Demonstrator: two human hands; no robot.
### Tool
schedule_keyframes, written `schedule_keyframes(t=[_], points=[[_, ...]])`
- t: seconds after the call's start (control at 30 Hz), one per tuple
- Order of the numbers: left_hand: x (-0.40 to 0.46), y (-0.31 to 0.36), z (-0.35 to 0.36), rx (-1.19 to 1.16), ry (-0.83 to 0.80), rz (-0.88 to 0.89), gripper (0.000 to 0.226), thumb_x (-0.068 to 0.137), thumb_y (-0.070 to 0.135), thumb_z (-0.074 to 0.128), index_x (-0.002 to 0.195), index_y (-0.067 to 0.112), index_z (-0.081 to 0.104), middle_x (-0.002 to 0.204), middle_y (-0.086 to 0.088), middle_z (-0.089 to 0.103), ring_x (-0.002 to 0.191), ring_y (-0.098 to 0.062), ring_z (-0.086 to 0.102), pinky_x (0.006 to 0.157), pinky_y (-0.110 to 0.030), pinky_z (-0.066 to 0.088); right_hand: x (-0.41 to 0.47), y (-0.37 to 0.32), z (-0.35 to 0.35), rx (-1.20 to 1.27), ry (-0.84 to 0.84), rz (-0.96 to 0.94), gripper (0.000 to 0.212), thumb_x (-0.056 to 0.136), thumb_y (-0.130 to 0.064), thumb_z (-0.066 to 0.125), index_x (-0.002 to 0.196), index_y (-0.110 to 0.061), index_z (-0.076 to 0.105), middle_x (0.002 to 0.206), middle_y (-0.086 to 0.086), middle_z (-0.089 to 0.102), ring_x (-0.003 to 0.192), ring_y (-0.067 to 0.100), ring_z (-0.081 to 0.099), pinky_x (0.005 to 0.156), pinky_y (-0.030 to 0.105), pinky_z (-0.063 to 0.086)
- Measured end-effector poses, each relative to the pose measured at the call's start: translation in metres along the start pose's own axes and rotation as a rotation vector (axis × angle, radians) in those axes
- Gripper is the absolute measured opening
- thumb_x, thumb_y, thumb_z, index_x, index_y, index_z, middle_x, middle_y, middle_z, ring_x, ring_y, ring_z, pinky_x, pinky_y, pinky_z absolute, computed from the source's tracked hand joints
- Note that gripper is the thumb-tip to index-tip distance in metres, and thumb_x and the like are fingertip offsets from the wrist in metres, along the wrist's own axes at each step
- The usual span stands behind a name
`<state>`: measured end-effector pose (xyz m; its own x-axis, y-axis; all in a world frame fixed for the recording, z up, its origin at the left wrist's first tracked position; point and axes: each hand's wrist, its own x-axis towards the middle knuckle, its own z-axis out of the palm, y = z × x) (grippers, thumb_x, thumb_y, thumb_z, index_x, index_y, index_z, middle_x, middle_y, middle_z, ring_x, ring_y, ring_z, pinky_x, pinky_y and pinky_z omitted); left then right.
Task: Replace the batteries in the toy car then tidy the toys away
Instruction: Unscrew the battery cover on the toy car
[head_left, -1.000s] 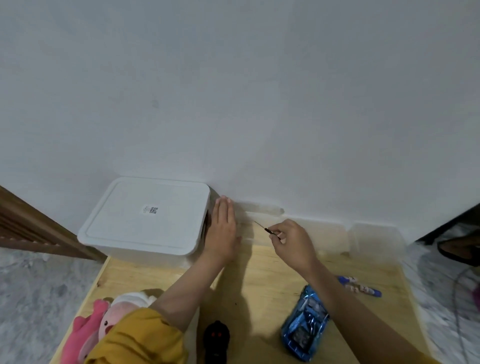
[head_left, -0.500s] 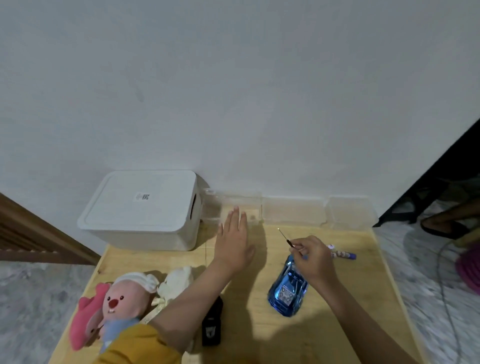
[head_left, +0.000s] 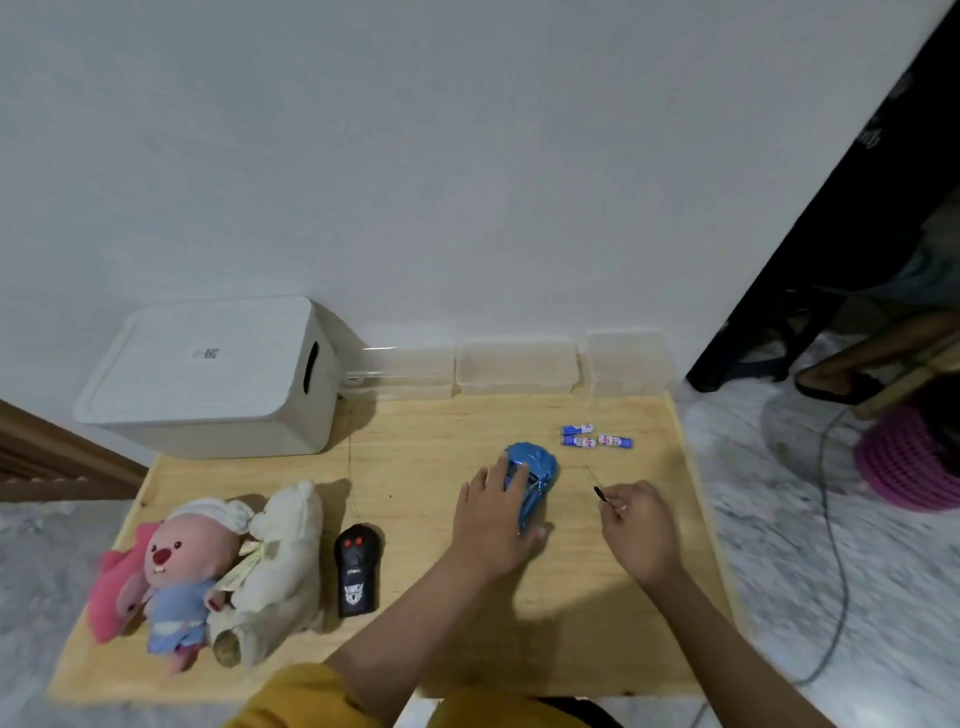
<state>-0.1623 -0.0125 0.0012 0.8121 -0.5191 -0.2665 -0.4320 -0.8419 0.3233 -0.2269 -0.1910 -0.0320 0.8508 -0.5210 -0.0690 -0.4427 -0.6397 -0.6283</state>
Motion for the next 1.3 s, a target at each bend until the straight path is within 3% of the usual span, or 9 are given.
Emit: schedule_keyframes(t=[0.13,0.3,0.47,0.57,0.73,1.0,1.13,1.23,1.3], points=[[-0.004,0.014,0.003,-0.064,0.025,-0.066,0.059,0.093,0.033,0.047,0.148,0.021,0.026,0.159,-0.001,0.010,0.131,-0.029,0.033,0.103,-0.034,0.038,0.002,0.017,-0.003,-0.092,-0.019,-0.016,0.013,0.079,-0.001,0.062,0.085,-0.004,0.073,0.081,0.012,0.060,0.074,0.030,0.060,0.063,0.030,0.043],[0.003,0.010,0.014,-0.036,0.001,-0.114,0.065,0.092,0.018,0.054,0.148,0.027,0.022,0.160,-0.001,0.005,0.134,-0.030,0.030,0.100,-0.035,0.042,0.003,0.025,-0.003,-0.119,-0.038,-0.045,0.016,0.083,-0.004,0.058,0.089,-0.007,0.073,0.082,0.007,0.057,0.075,0.025,0.058,0.061,0.027,0.040],[0.004,0.012,0.015,-0.068,-0.007,-0.214,0.065,0.089,0.019,0.058,0.144,0.032,0.027,0.151,-0.015,0.020,0.130,-0.032,0.034,0.093,-0.038,0.046,0.001,0.031,-0.001,-0.120,-0.029,-0.073,0.017,0.082,-0.004,0.061,0.093,-0.008,0.073,0.079,0.005,0.055,0.073,0.023,0.056,0.060,0.026,0.038],[0.005,0.012,0.017,-0.074,0.021,-0.221,0.063,0.086,0.019,0.060,0.140,0.033,0.030,0.135,-0.011,0.037,0.116,-0.028,0.043,0.083,-0.035,0.050,0.001,0.032,0.000,-0.112,-0.016,-0.084,0.016,0.081,-0.003,0.062,0.093,-0.007,0.073,0.079,0.007,0.057,0.070,0.024,0.057,0.059,0.027,0.040],[0.004,0.014,0.015,-0.158,0.071,-0.244,0.054,0.087,0.026,0.060,0.136,0.033,0.036,0.121,-0.009,0.043,0.103,-0.025,0.048,0.073,-0.031,0.047,0.000,0.032,0.000,-0.070,-0.026,-0.063,0.018,0.083,-0.006,0.061,0.096,-0.008,0.072,0.082,0.005,0.057,0.073,0.021,0.057,0.061,0.028,0.045],[-0.011,0.006,0.015,-0.914,0.263,-0.287,0.039,0.089,0.023,0.064,0.123,0.032,0.047,0.111,0.000,0.060,0.097,-0.012,0.061,0.085,-0.030,0.053,-0.004,0.008,-0.002,0.223,0.047,-0.041,0.021,0.088,-0.003,0.057,0.105,-0.007,0.068,0.087,-0.005,0.050,0.075,-0.002,0.048,0.074,0.017,0.039],[-0.013,0.008,0.010,-1.300,0.175,-0.422,0.032,0.094,0.018,0.058,0.120,0.033,0.047,0.112,-0.006,0.059,0.092,-0.017,0.066,0.073,-0.030,0.057,-0.005,-0.022,0.001,0.417,-0.019,0.012,0.009,0.088,-0.009,0.059,0.093,-0.012,0.067,0.086,-0.005,0.055,0.076,0.002,0.053,0.068,0.012,0.044],[-0.012,0.007,0.006,-1.461,0.130,-0.481,0.029,0.097,0.015,0.053,0.123,0.026,0.048,0.117,-0.007,0.061,0.096,-0.023,0.066,0.080,-0.041,0.056,-0.005,-0.043,0.005,0.534,-0.129,0.081,0.005,0.090,-0.013,0.058,0.087,-0.015,0.062,0.083,-0.006,0.060,0.078,0.007,0.057,0.065,0.009,0.042],[-0.012,0.006,0.002,-1.542,0.110,-0.483,0.029,0.098,0.012,0.050,0.125,0.021,0.047,0.118,-0.008,0.063,0.098,-0.027,0.066,0.086,-0.048,0.054,-0.005,-0.051,0.010,0.605,-0.190,0.140,0.010,0.091,-0.015,0.058,0.082,-0.019,0.058,0.087,-0.001,0.065,0.083,0.013,0.064,0.074,0.021,0.050]])
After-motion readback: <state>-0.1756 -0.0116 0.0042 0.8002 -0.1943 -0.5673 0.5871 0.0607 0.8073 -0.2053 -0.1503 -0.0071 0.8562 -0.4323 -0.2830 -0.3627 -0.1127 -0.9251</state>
